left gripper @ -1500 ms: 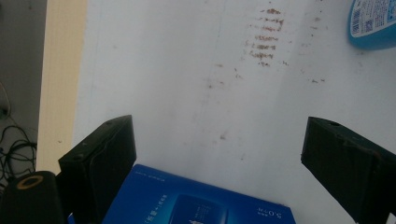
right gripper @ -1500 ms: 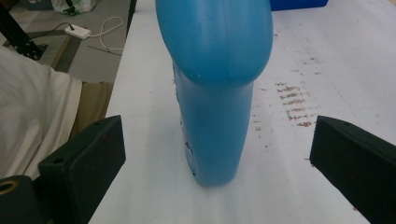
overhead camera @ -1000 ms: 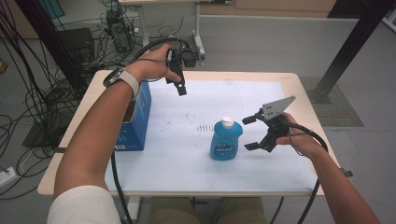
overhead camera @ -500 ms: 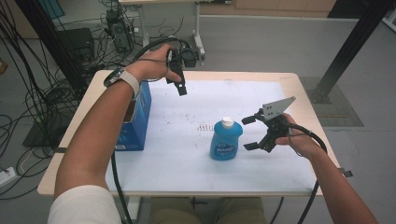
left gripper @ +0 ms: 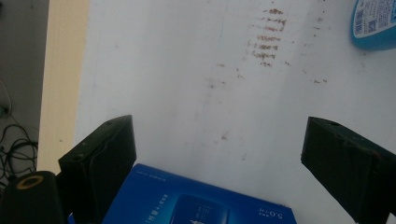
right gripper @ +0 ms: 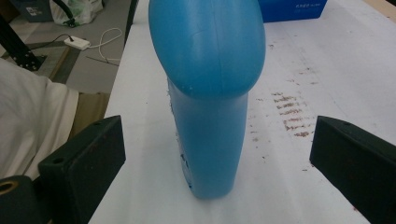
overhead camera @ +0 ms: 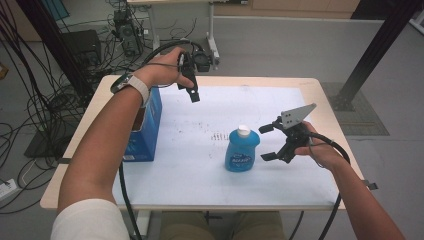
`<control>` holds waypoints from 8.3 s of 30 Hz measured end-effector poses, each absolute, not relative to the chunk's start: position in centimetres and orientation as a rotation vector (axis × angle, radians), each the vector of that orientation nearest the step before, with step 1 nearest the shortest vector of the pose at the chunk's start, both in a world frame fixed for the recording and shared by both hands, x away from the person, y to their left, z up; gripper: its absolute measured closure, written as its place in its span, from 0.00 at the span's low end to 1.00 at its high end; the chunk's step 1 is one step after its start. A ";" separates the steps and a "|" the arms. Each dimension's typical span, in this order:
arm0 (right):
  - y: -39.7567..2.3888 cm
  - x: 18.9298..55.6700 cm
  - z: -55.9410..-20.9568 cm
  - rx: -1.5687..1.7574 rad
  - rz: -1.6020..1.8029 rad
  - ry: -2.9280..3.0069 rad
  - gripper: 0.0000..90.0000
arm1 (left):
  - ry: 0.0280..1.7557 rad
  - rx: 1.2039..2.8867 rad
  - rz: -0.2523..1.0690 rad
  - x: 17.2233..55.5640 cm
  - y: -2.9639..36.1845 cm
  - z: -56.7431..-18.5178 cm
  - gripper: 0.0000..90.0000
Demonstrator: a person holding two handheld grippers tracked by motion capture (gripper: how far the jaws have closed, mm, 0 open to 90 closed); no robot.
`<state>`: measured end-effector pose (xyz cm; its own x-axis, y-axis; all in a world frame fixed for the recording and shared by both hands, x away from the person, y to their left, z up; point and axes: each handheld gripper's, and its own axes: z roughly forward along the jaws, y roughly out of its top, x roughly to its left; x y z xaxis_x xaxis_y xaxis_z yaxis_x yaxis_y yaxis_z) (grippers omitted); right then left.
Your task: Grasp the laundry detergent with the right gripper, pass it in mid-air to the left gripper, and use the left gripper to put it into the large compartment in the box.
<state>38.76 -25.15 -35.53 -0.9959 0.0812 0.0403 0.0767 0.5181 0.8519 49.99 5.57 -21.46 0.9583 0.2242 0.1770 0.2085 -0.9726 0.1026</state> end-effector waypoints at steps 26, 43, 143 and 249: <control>-25.0 38.9 -35.7 0.144 1.537 2.732 0.04 | 0.346 3.020 0.278 50.0 5.8 -21.8 0.12; -25.1 38.9 -35.8 0.145 1.536 2.733 0.04 | 0.345 3.023 0.279 50.0 5.6 -21.8 0.12; -24.9 38.9 -36.1 0.139 1.531 2.748 0.04 | 0.353 3.023 0.283 50.0 5.7 -21.9 0.12; -23.5 38.6 -37.6 0.153 1.580 2.712 0.03 | 0.368 3.026 0.273 50.0 6.0 -22.5 0.12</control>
<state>38.55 -23.48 -37.60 -0.9953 0.0836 0.0497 0.0845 0.4899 0.8677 49.99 5.97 -22.48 0.9552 0.2448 0.1664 0.2303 -0.9678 0.1016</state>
